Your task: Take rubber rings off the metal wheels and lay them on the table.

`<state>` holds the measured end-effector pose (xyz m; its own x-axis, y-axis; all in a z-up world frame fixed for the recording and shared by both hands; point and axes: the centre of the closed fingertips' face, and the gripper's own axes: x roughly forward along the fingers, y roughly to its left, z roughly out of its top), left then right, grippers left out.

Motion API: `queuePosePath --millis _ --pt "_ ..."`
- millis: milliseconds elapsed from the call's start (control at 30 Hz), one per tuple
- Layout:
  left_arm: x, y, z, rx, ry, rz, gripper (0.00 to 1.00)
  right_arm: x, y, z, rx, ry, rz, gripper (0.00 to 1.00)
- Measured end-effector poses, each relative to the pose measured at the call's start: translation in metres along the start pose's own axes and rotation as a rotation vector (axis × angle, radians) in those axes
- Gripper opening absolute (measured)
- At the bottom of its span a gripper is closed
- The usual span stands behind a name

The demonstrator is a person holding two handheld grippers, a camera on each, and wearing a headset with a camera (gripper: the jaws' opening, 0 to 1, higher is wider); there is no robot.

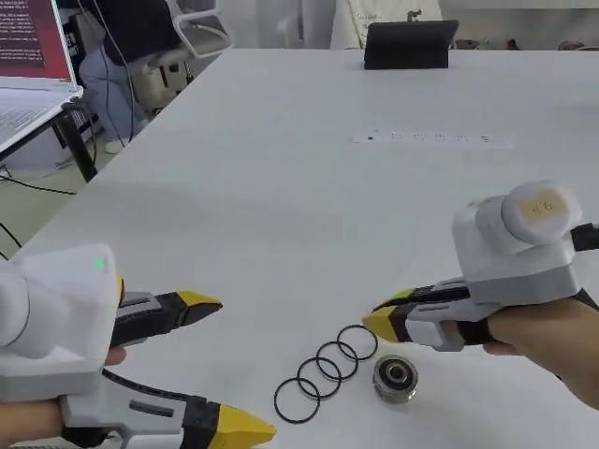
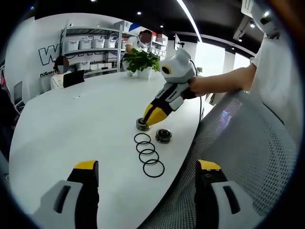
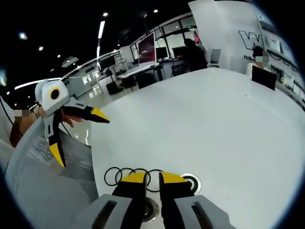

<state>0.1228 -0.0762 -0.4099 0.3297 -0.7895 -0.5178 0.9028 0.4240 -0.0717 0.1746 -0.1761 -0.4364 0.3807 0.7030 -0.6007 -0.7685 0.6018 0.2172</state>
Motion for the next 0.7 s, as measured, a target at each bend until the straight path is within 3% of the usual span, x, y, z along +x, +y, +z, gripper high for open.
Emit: queuePosePath --millis 267,400,600,700 --pt "0.0 -0.003 -0.001 0.002 0.006 -0.009 0.82 -0.006 0.013 0.007 -0.038 -0.014 0.024 0.17" --pt "0.0 -0.003 -0.001 0.0 0.007 -0.012 0.82 -0.009 0.024 0.009 -0.006 -0.008 0.062 0.31" --pt "0.0 -0.004 -0.002 0.002 0.009 -0.017 0.82 -0.014 0.04 0.017 -0.095 -0.004 0.081 0.38" --pt "0.0 -0.004 0.0 -0.007 -0.001 -0.017 0.83 -0.021 0.046 0.023 -0.106 -0.02 0.093 0.4"
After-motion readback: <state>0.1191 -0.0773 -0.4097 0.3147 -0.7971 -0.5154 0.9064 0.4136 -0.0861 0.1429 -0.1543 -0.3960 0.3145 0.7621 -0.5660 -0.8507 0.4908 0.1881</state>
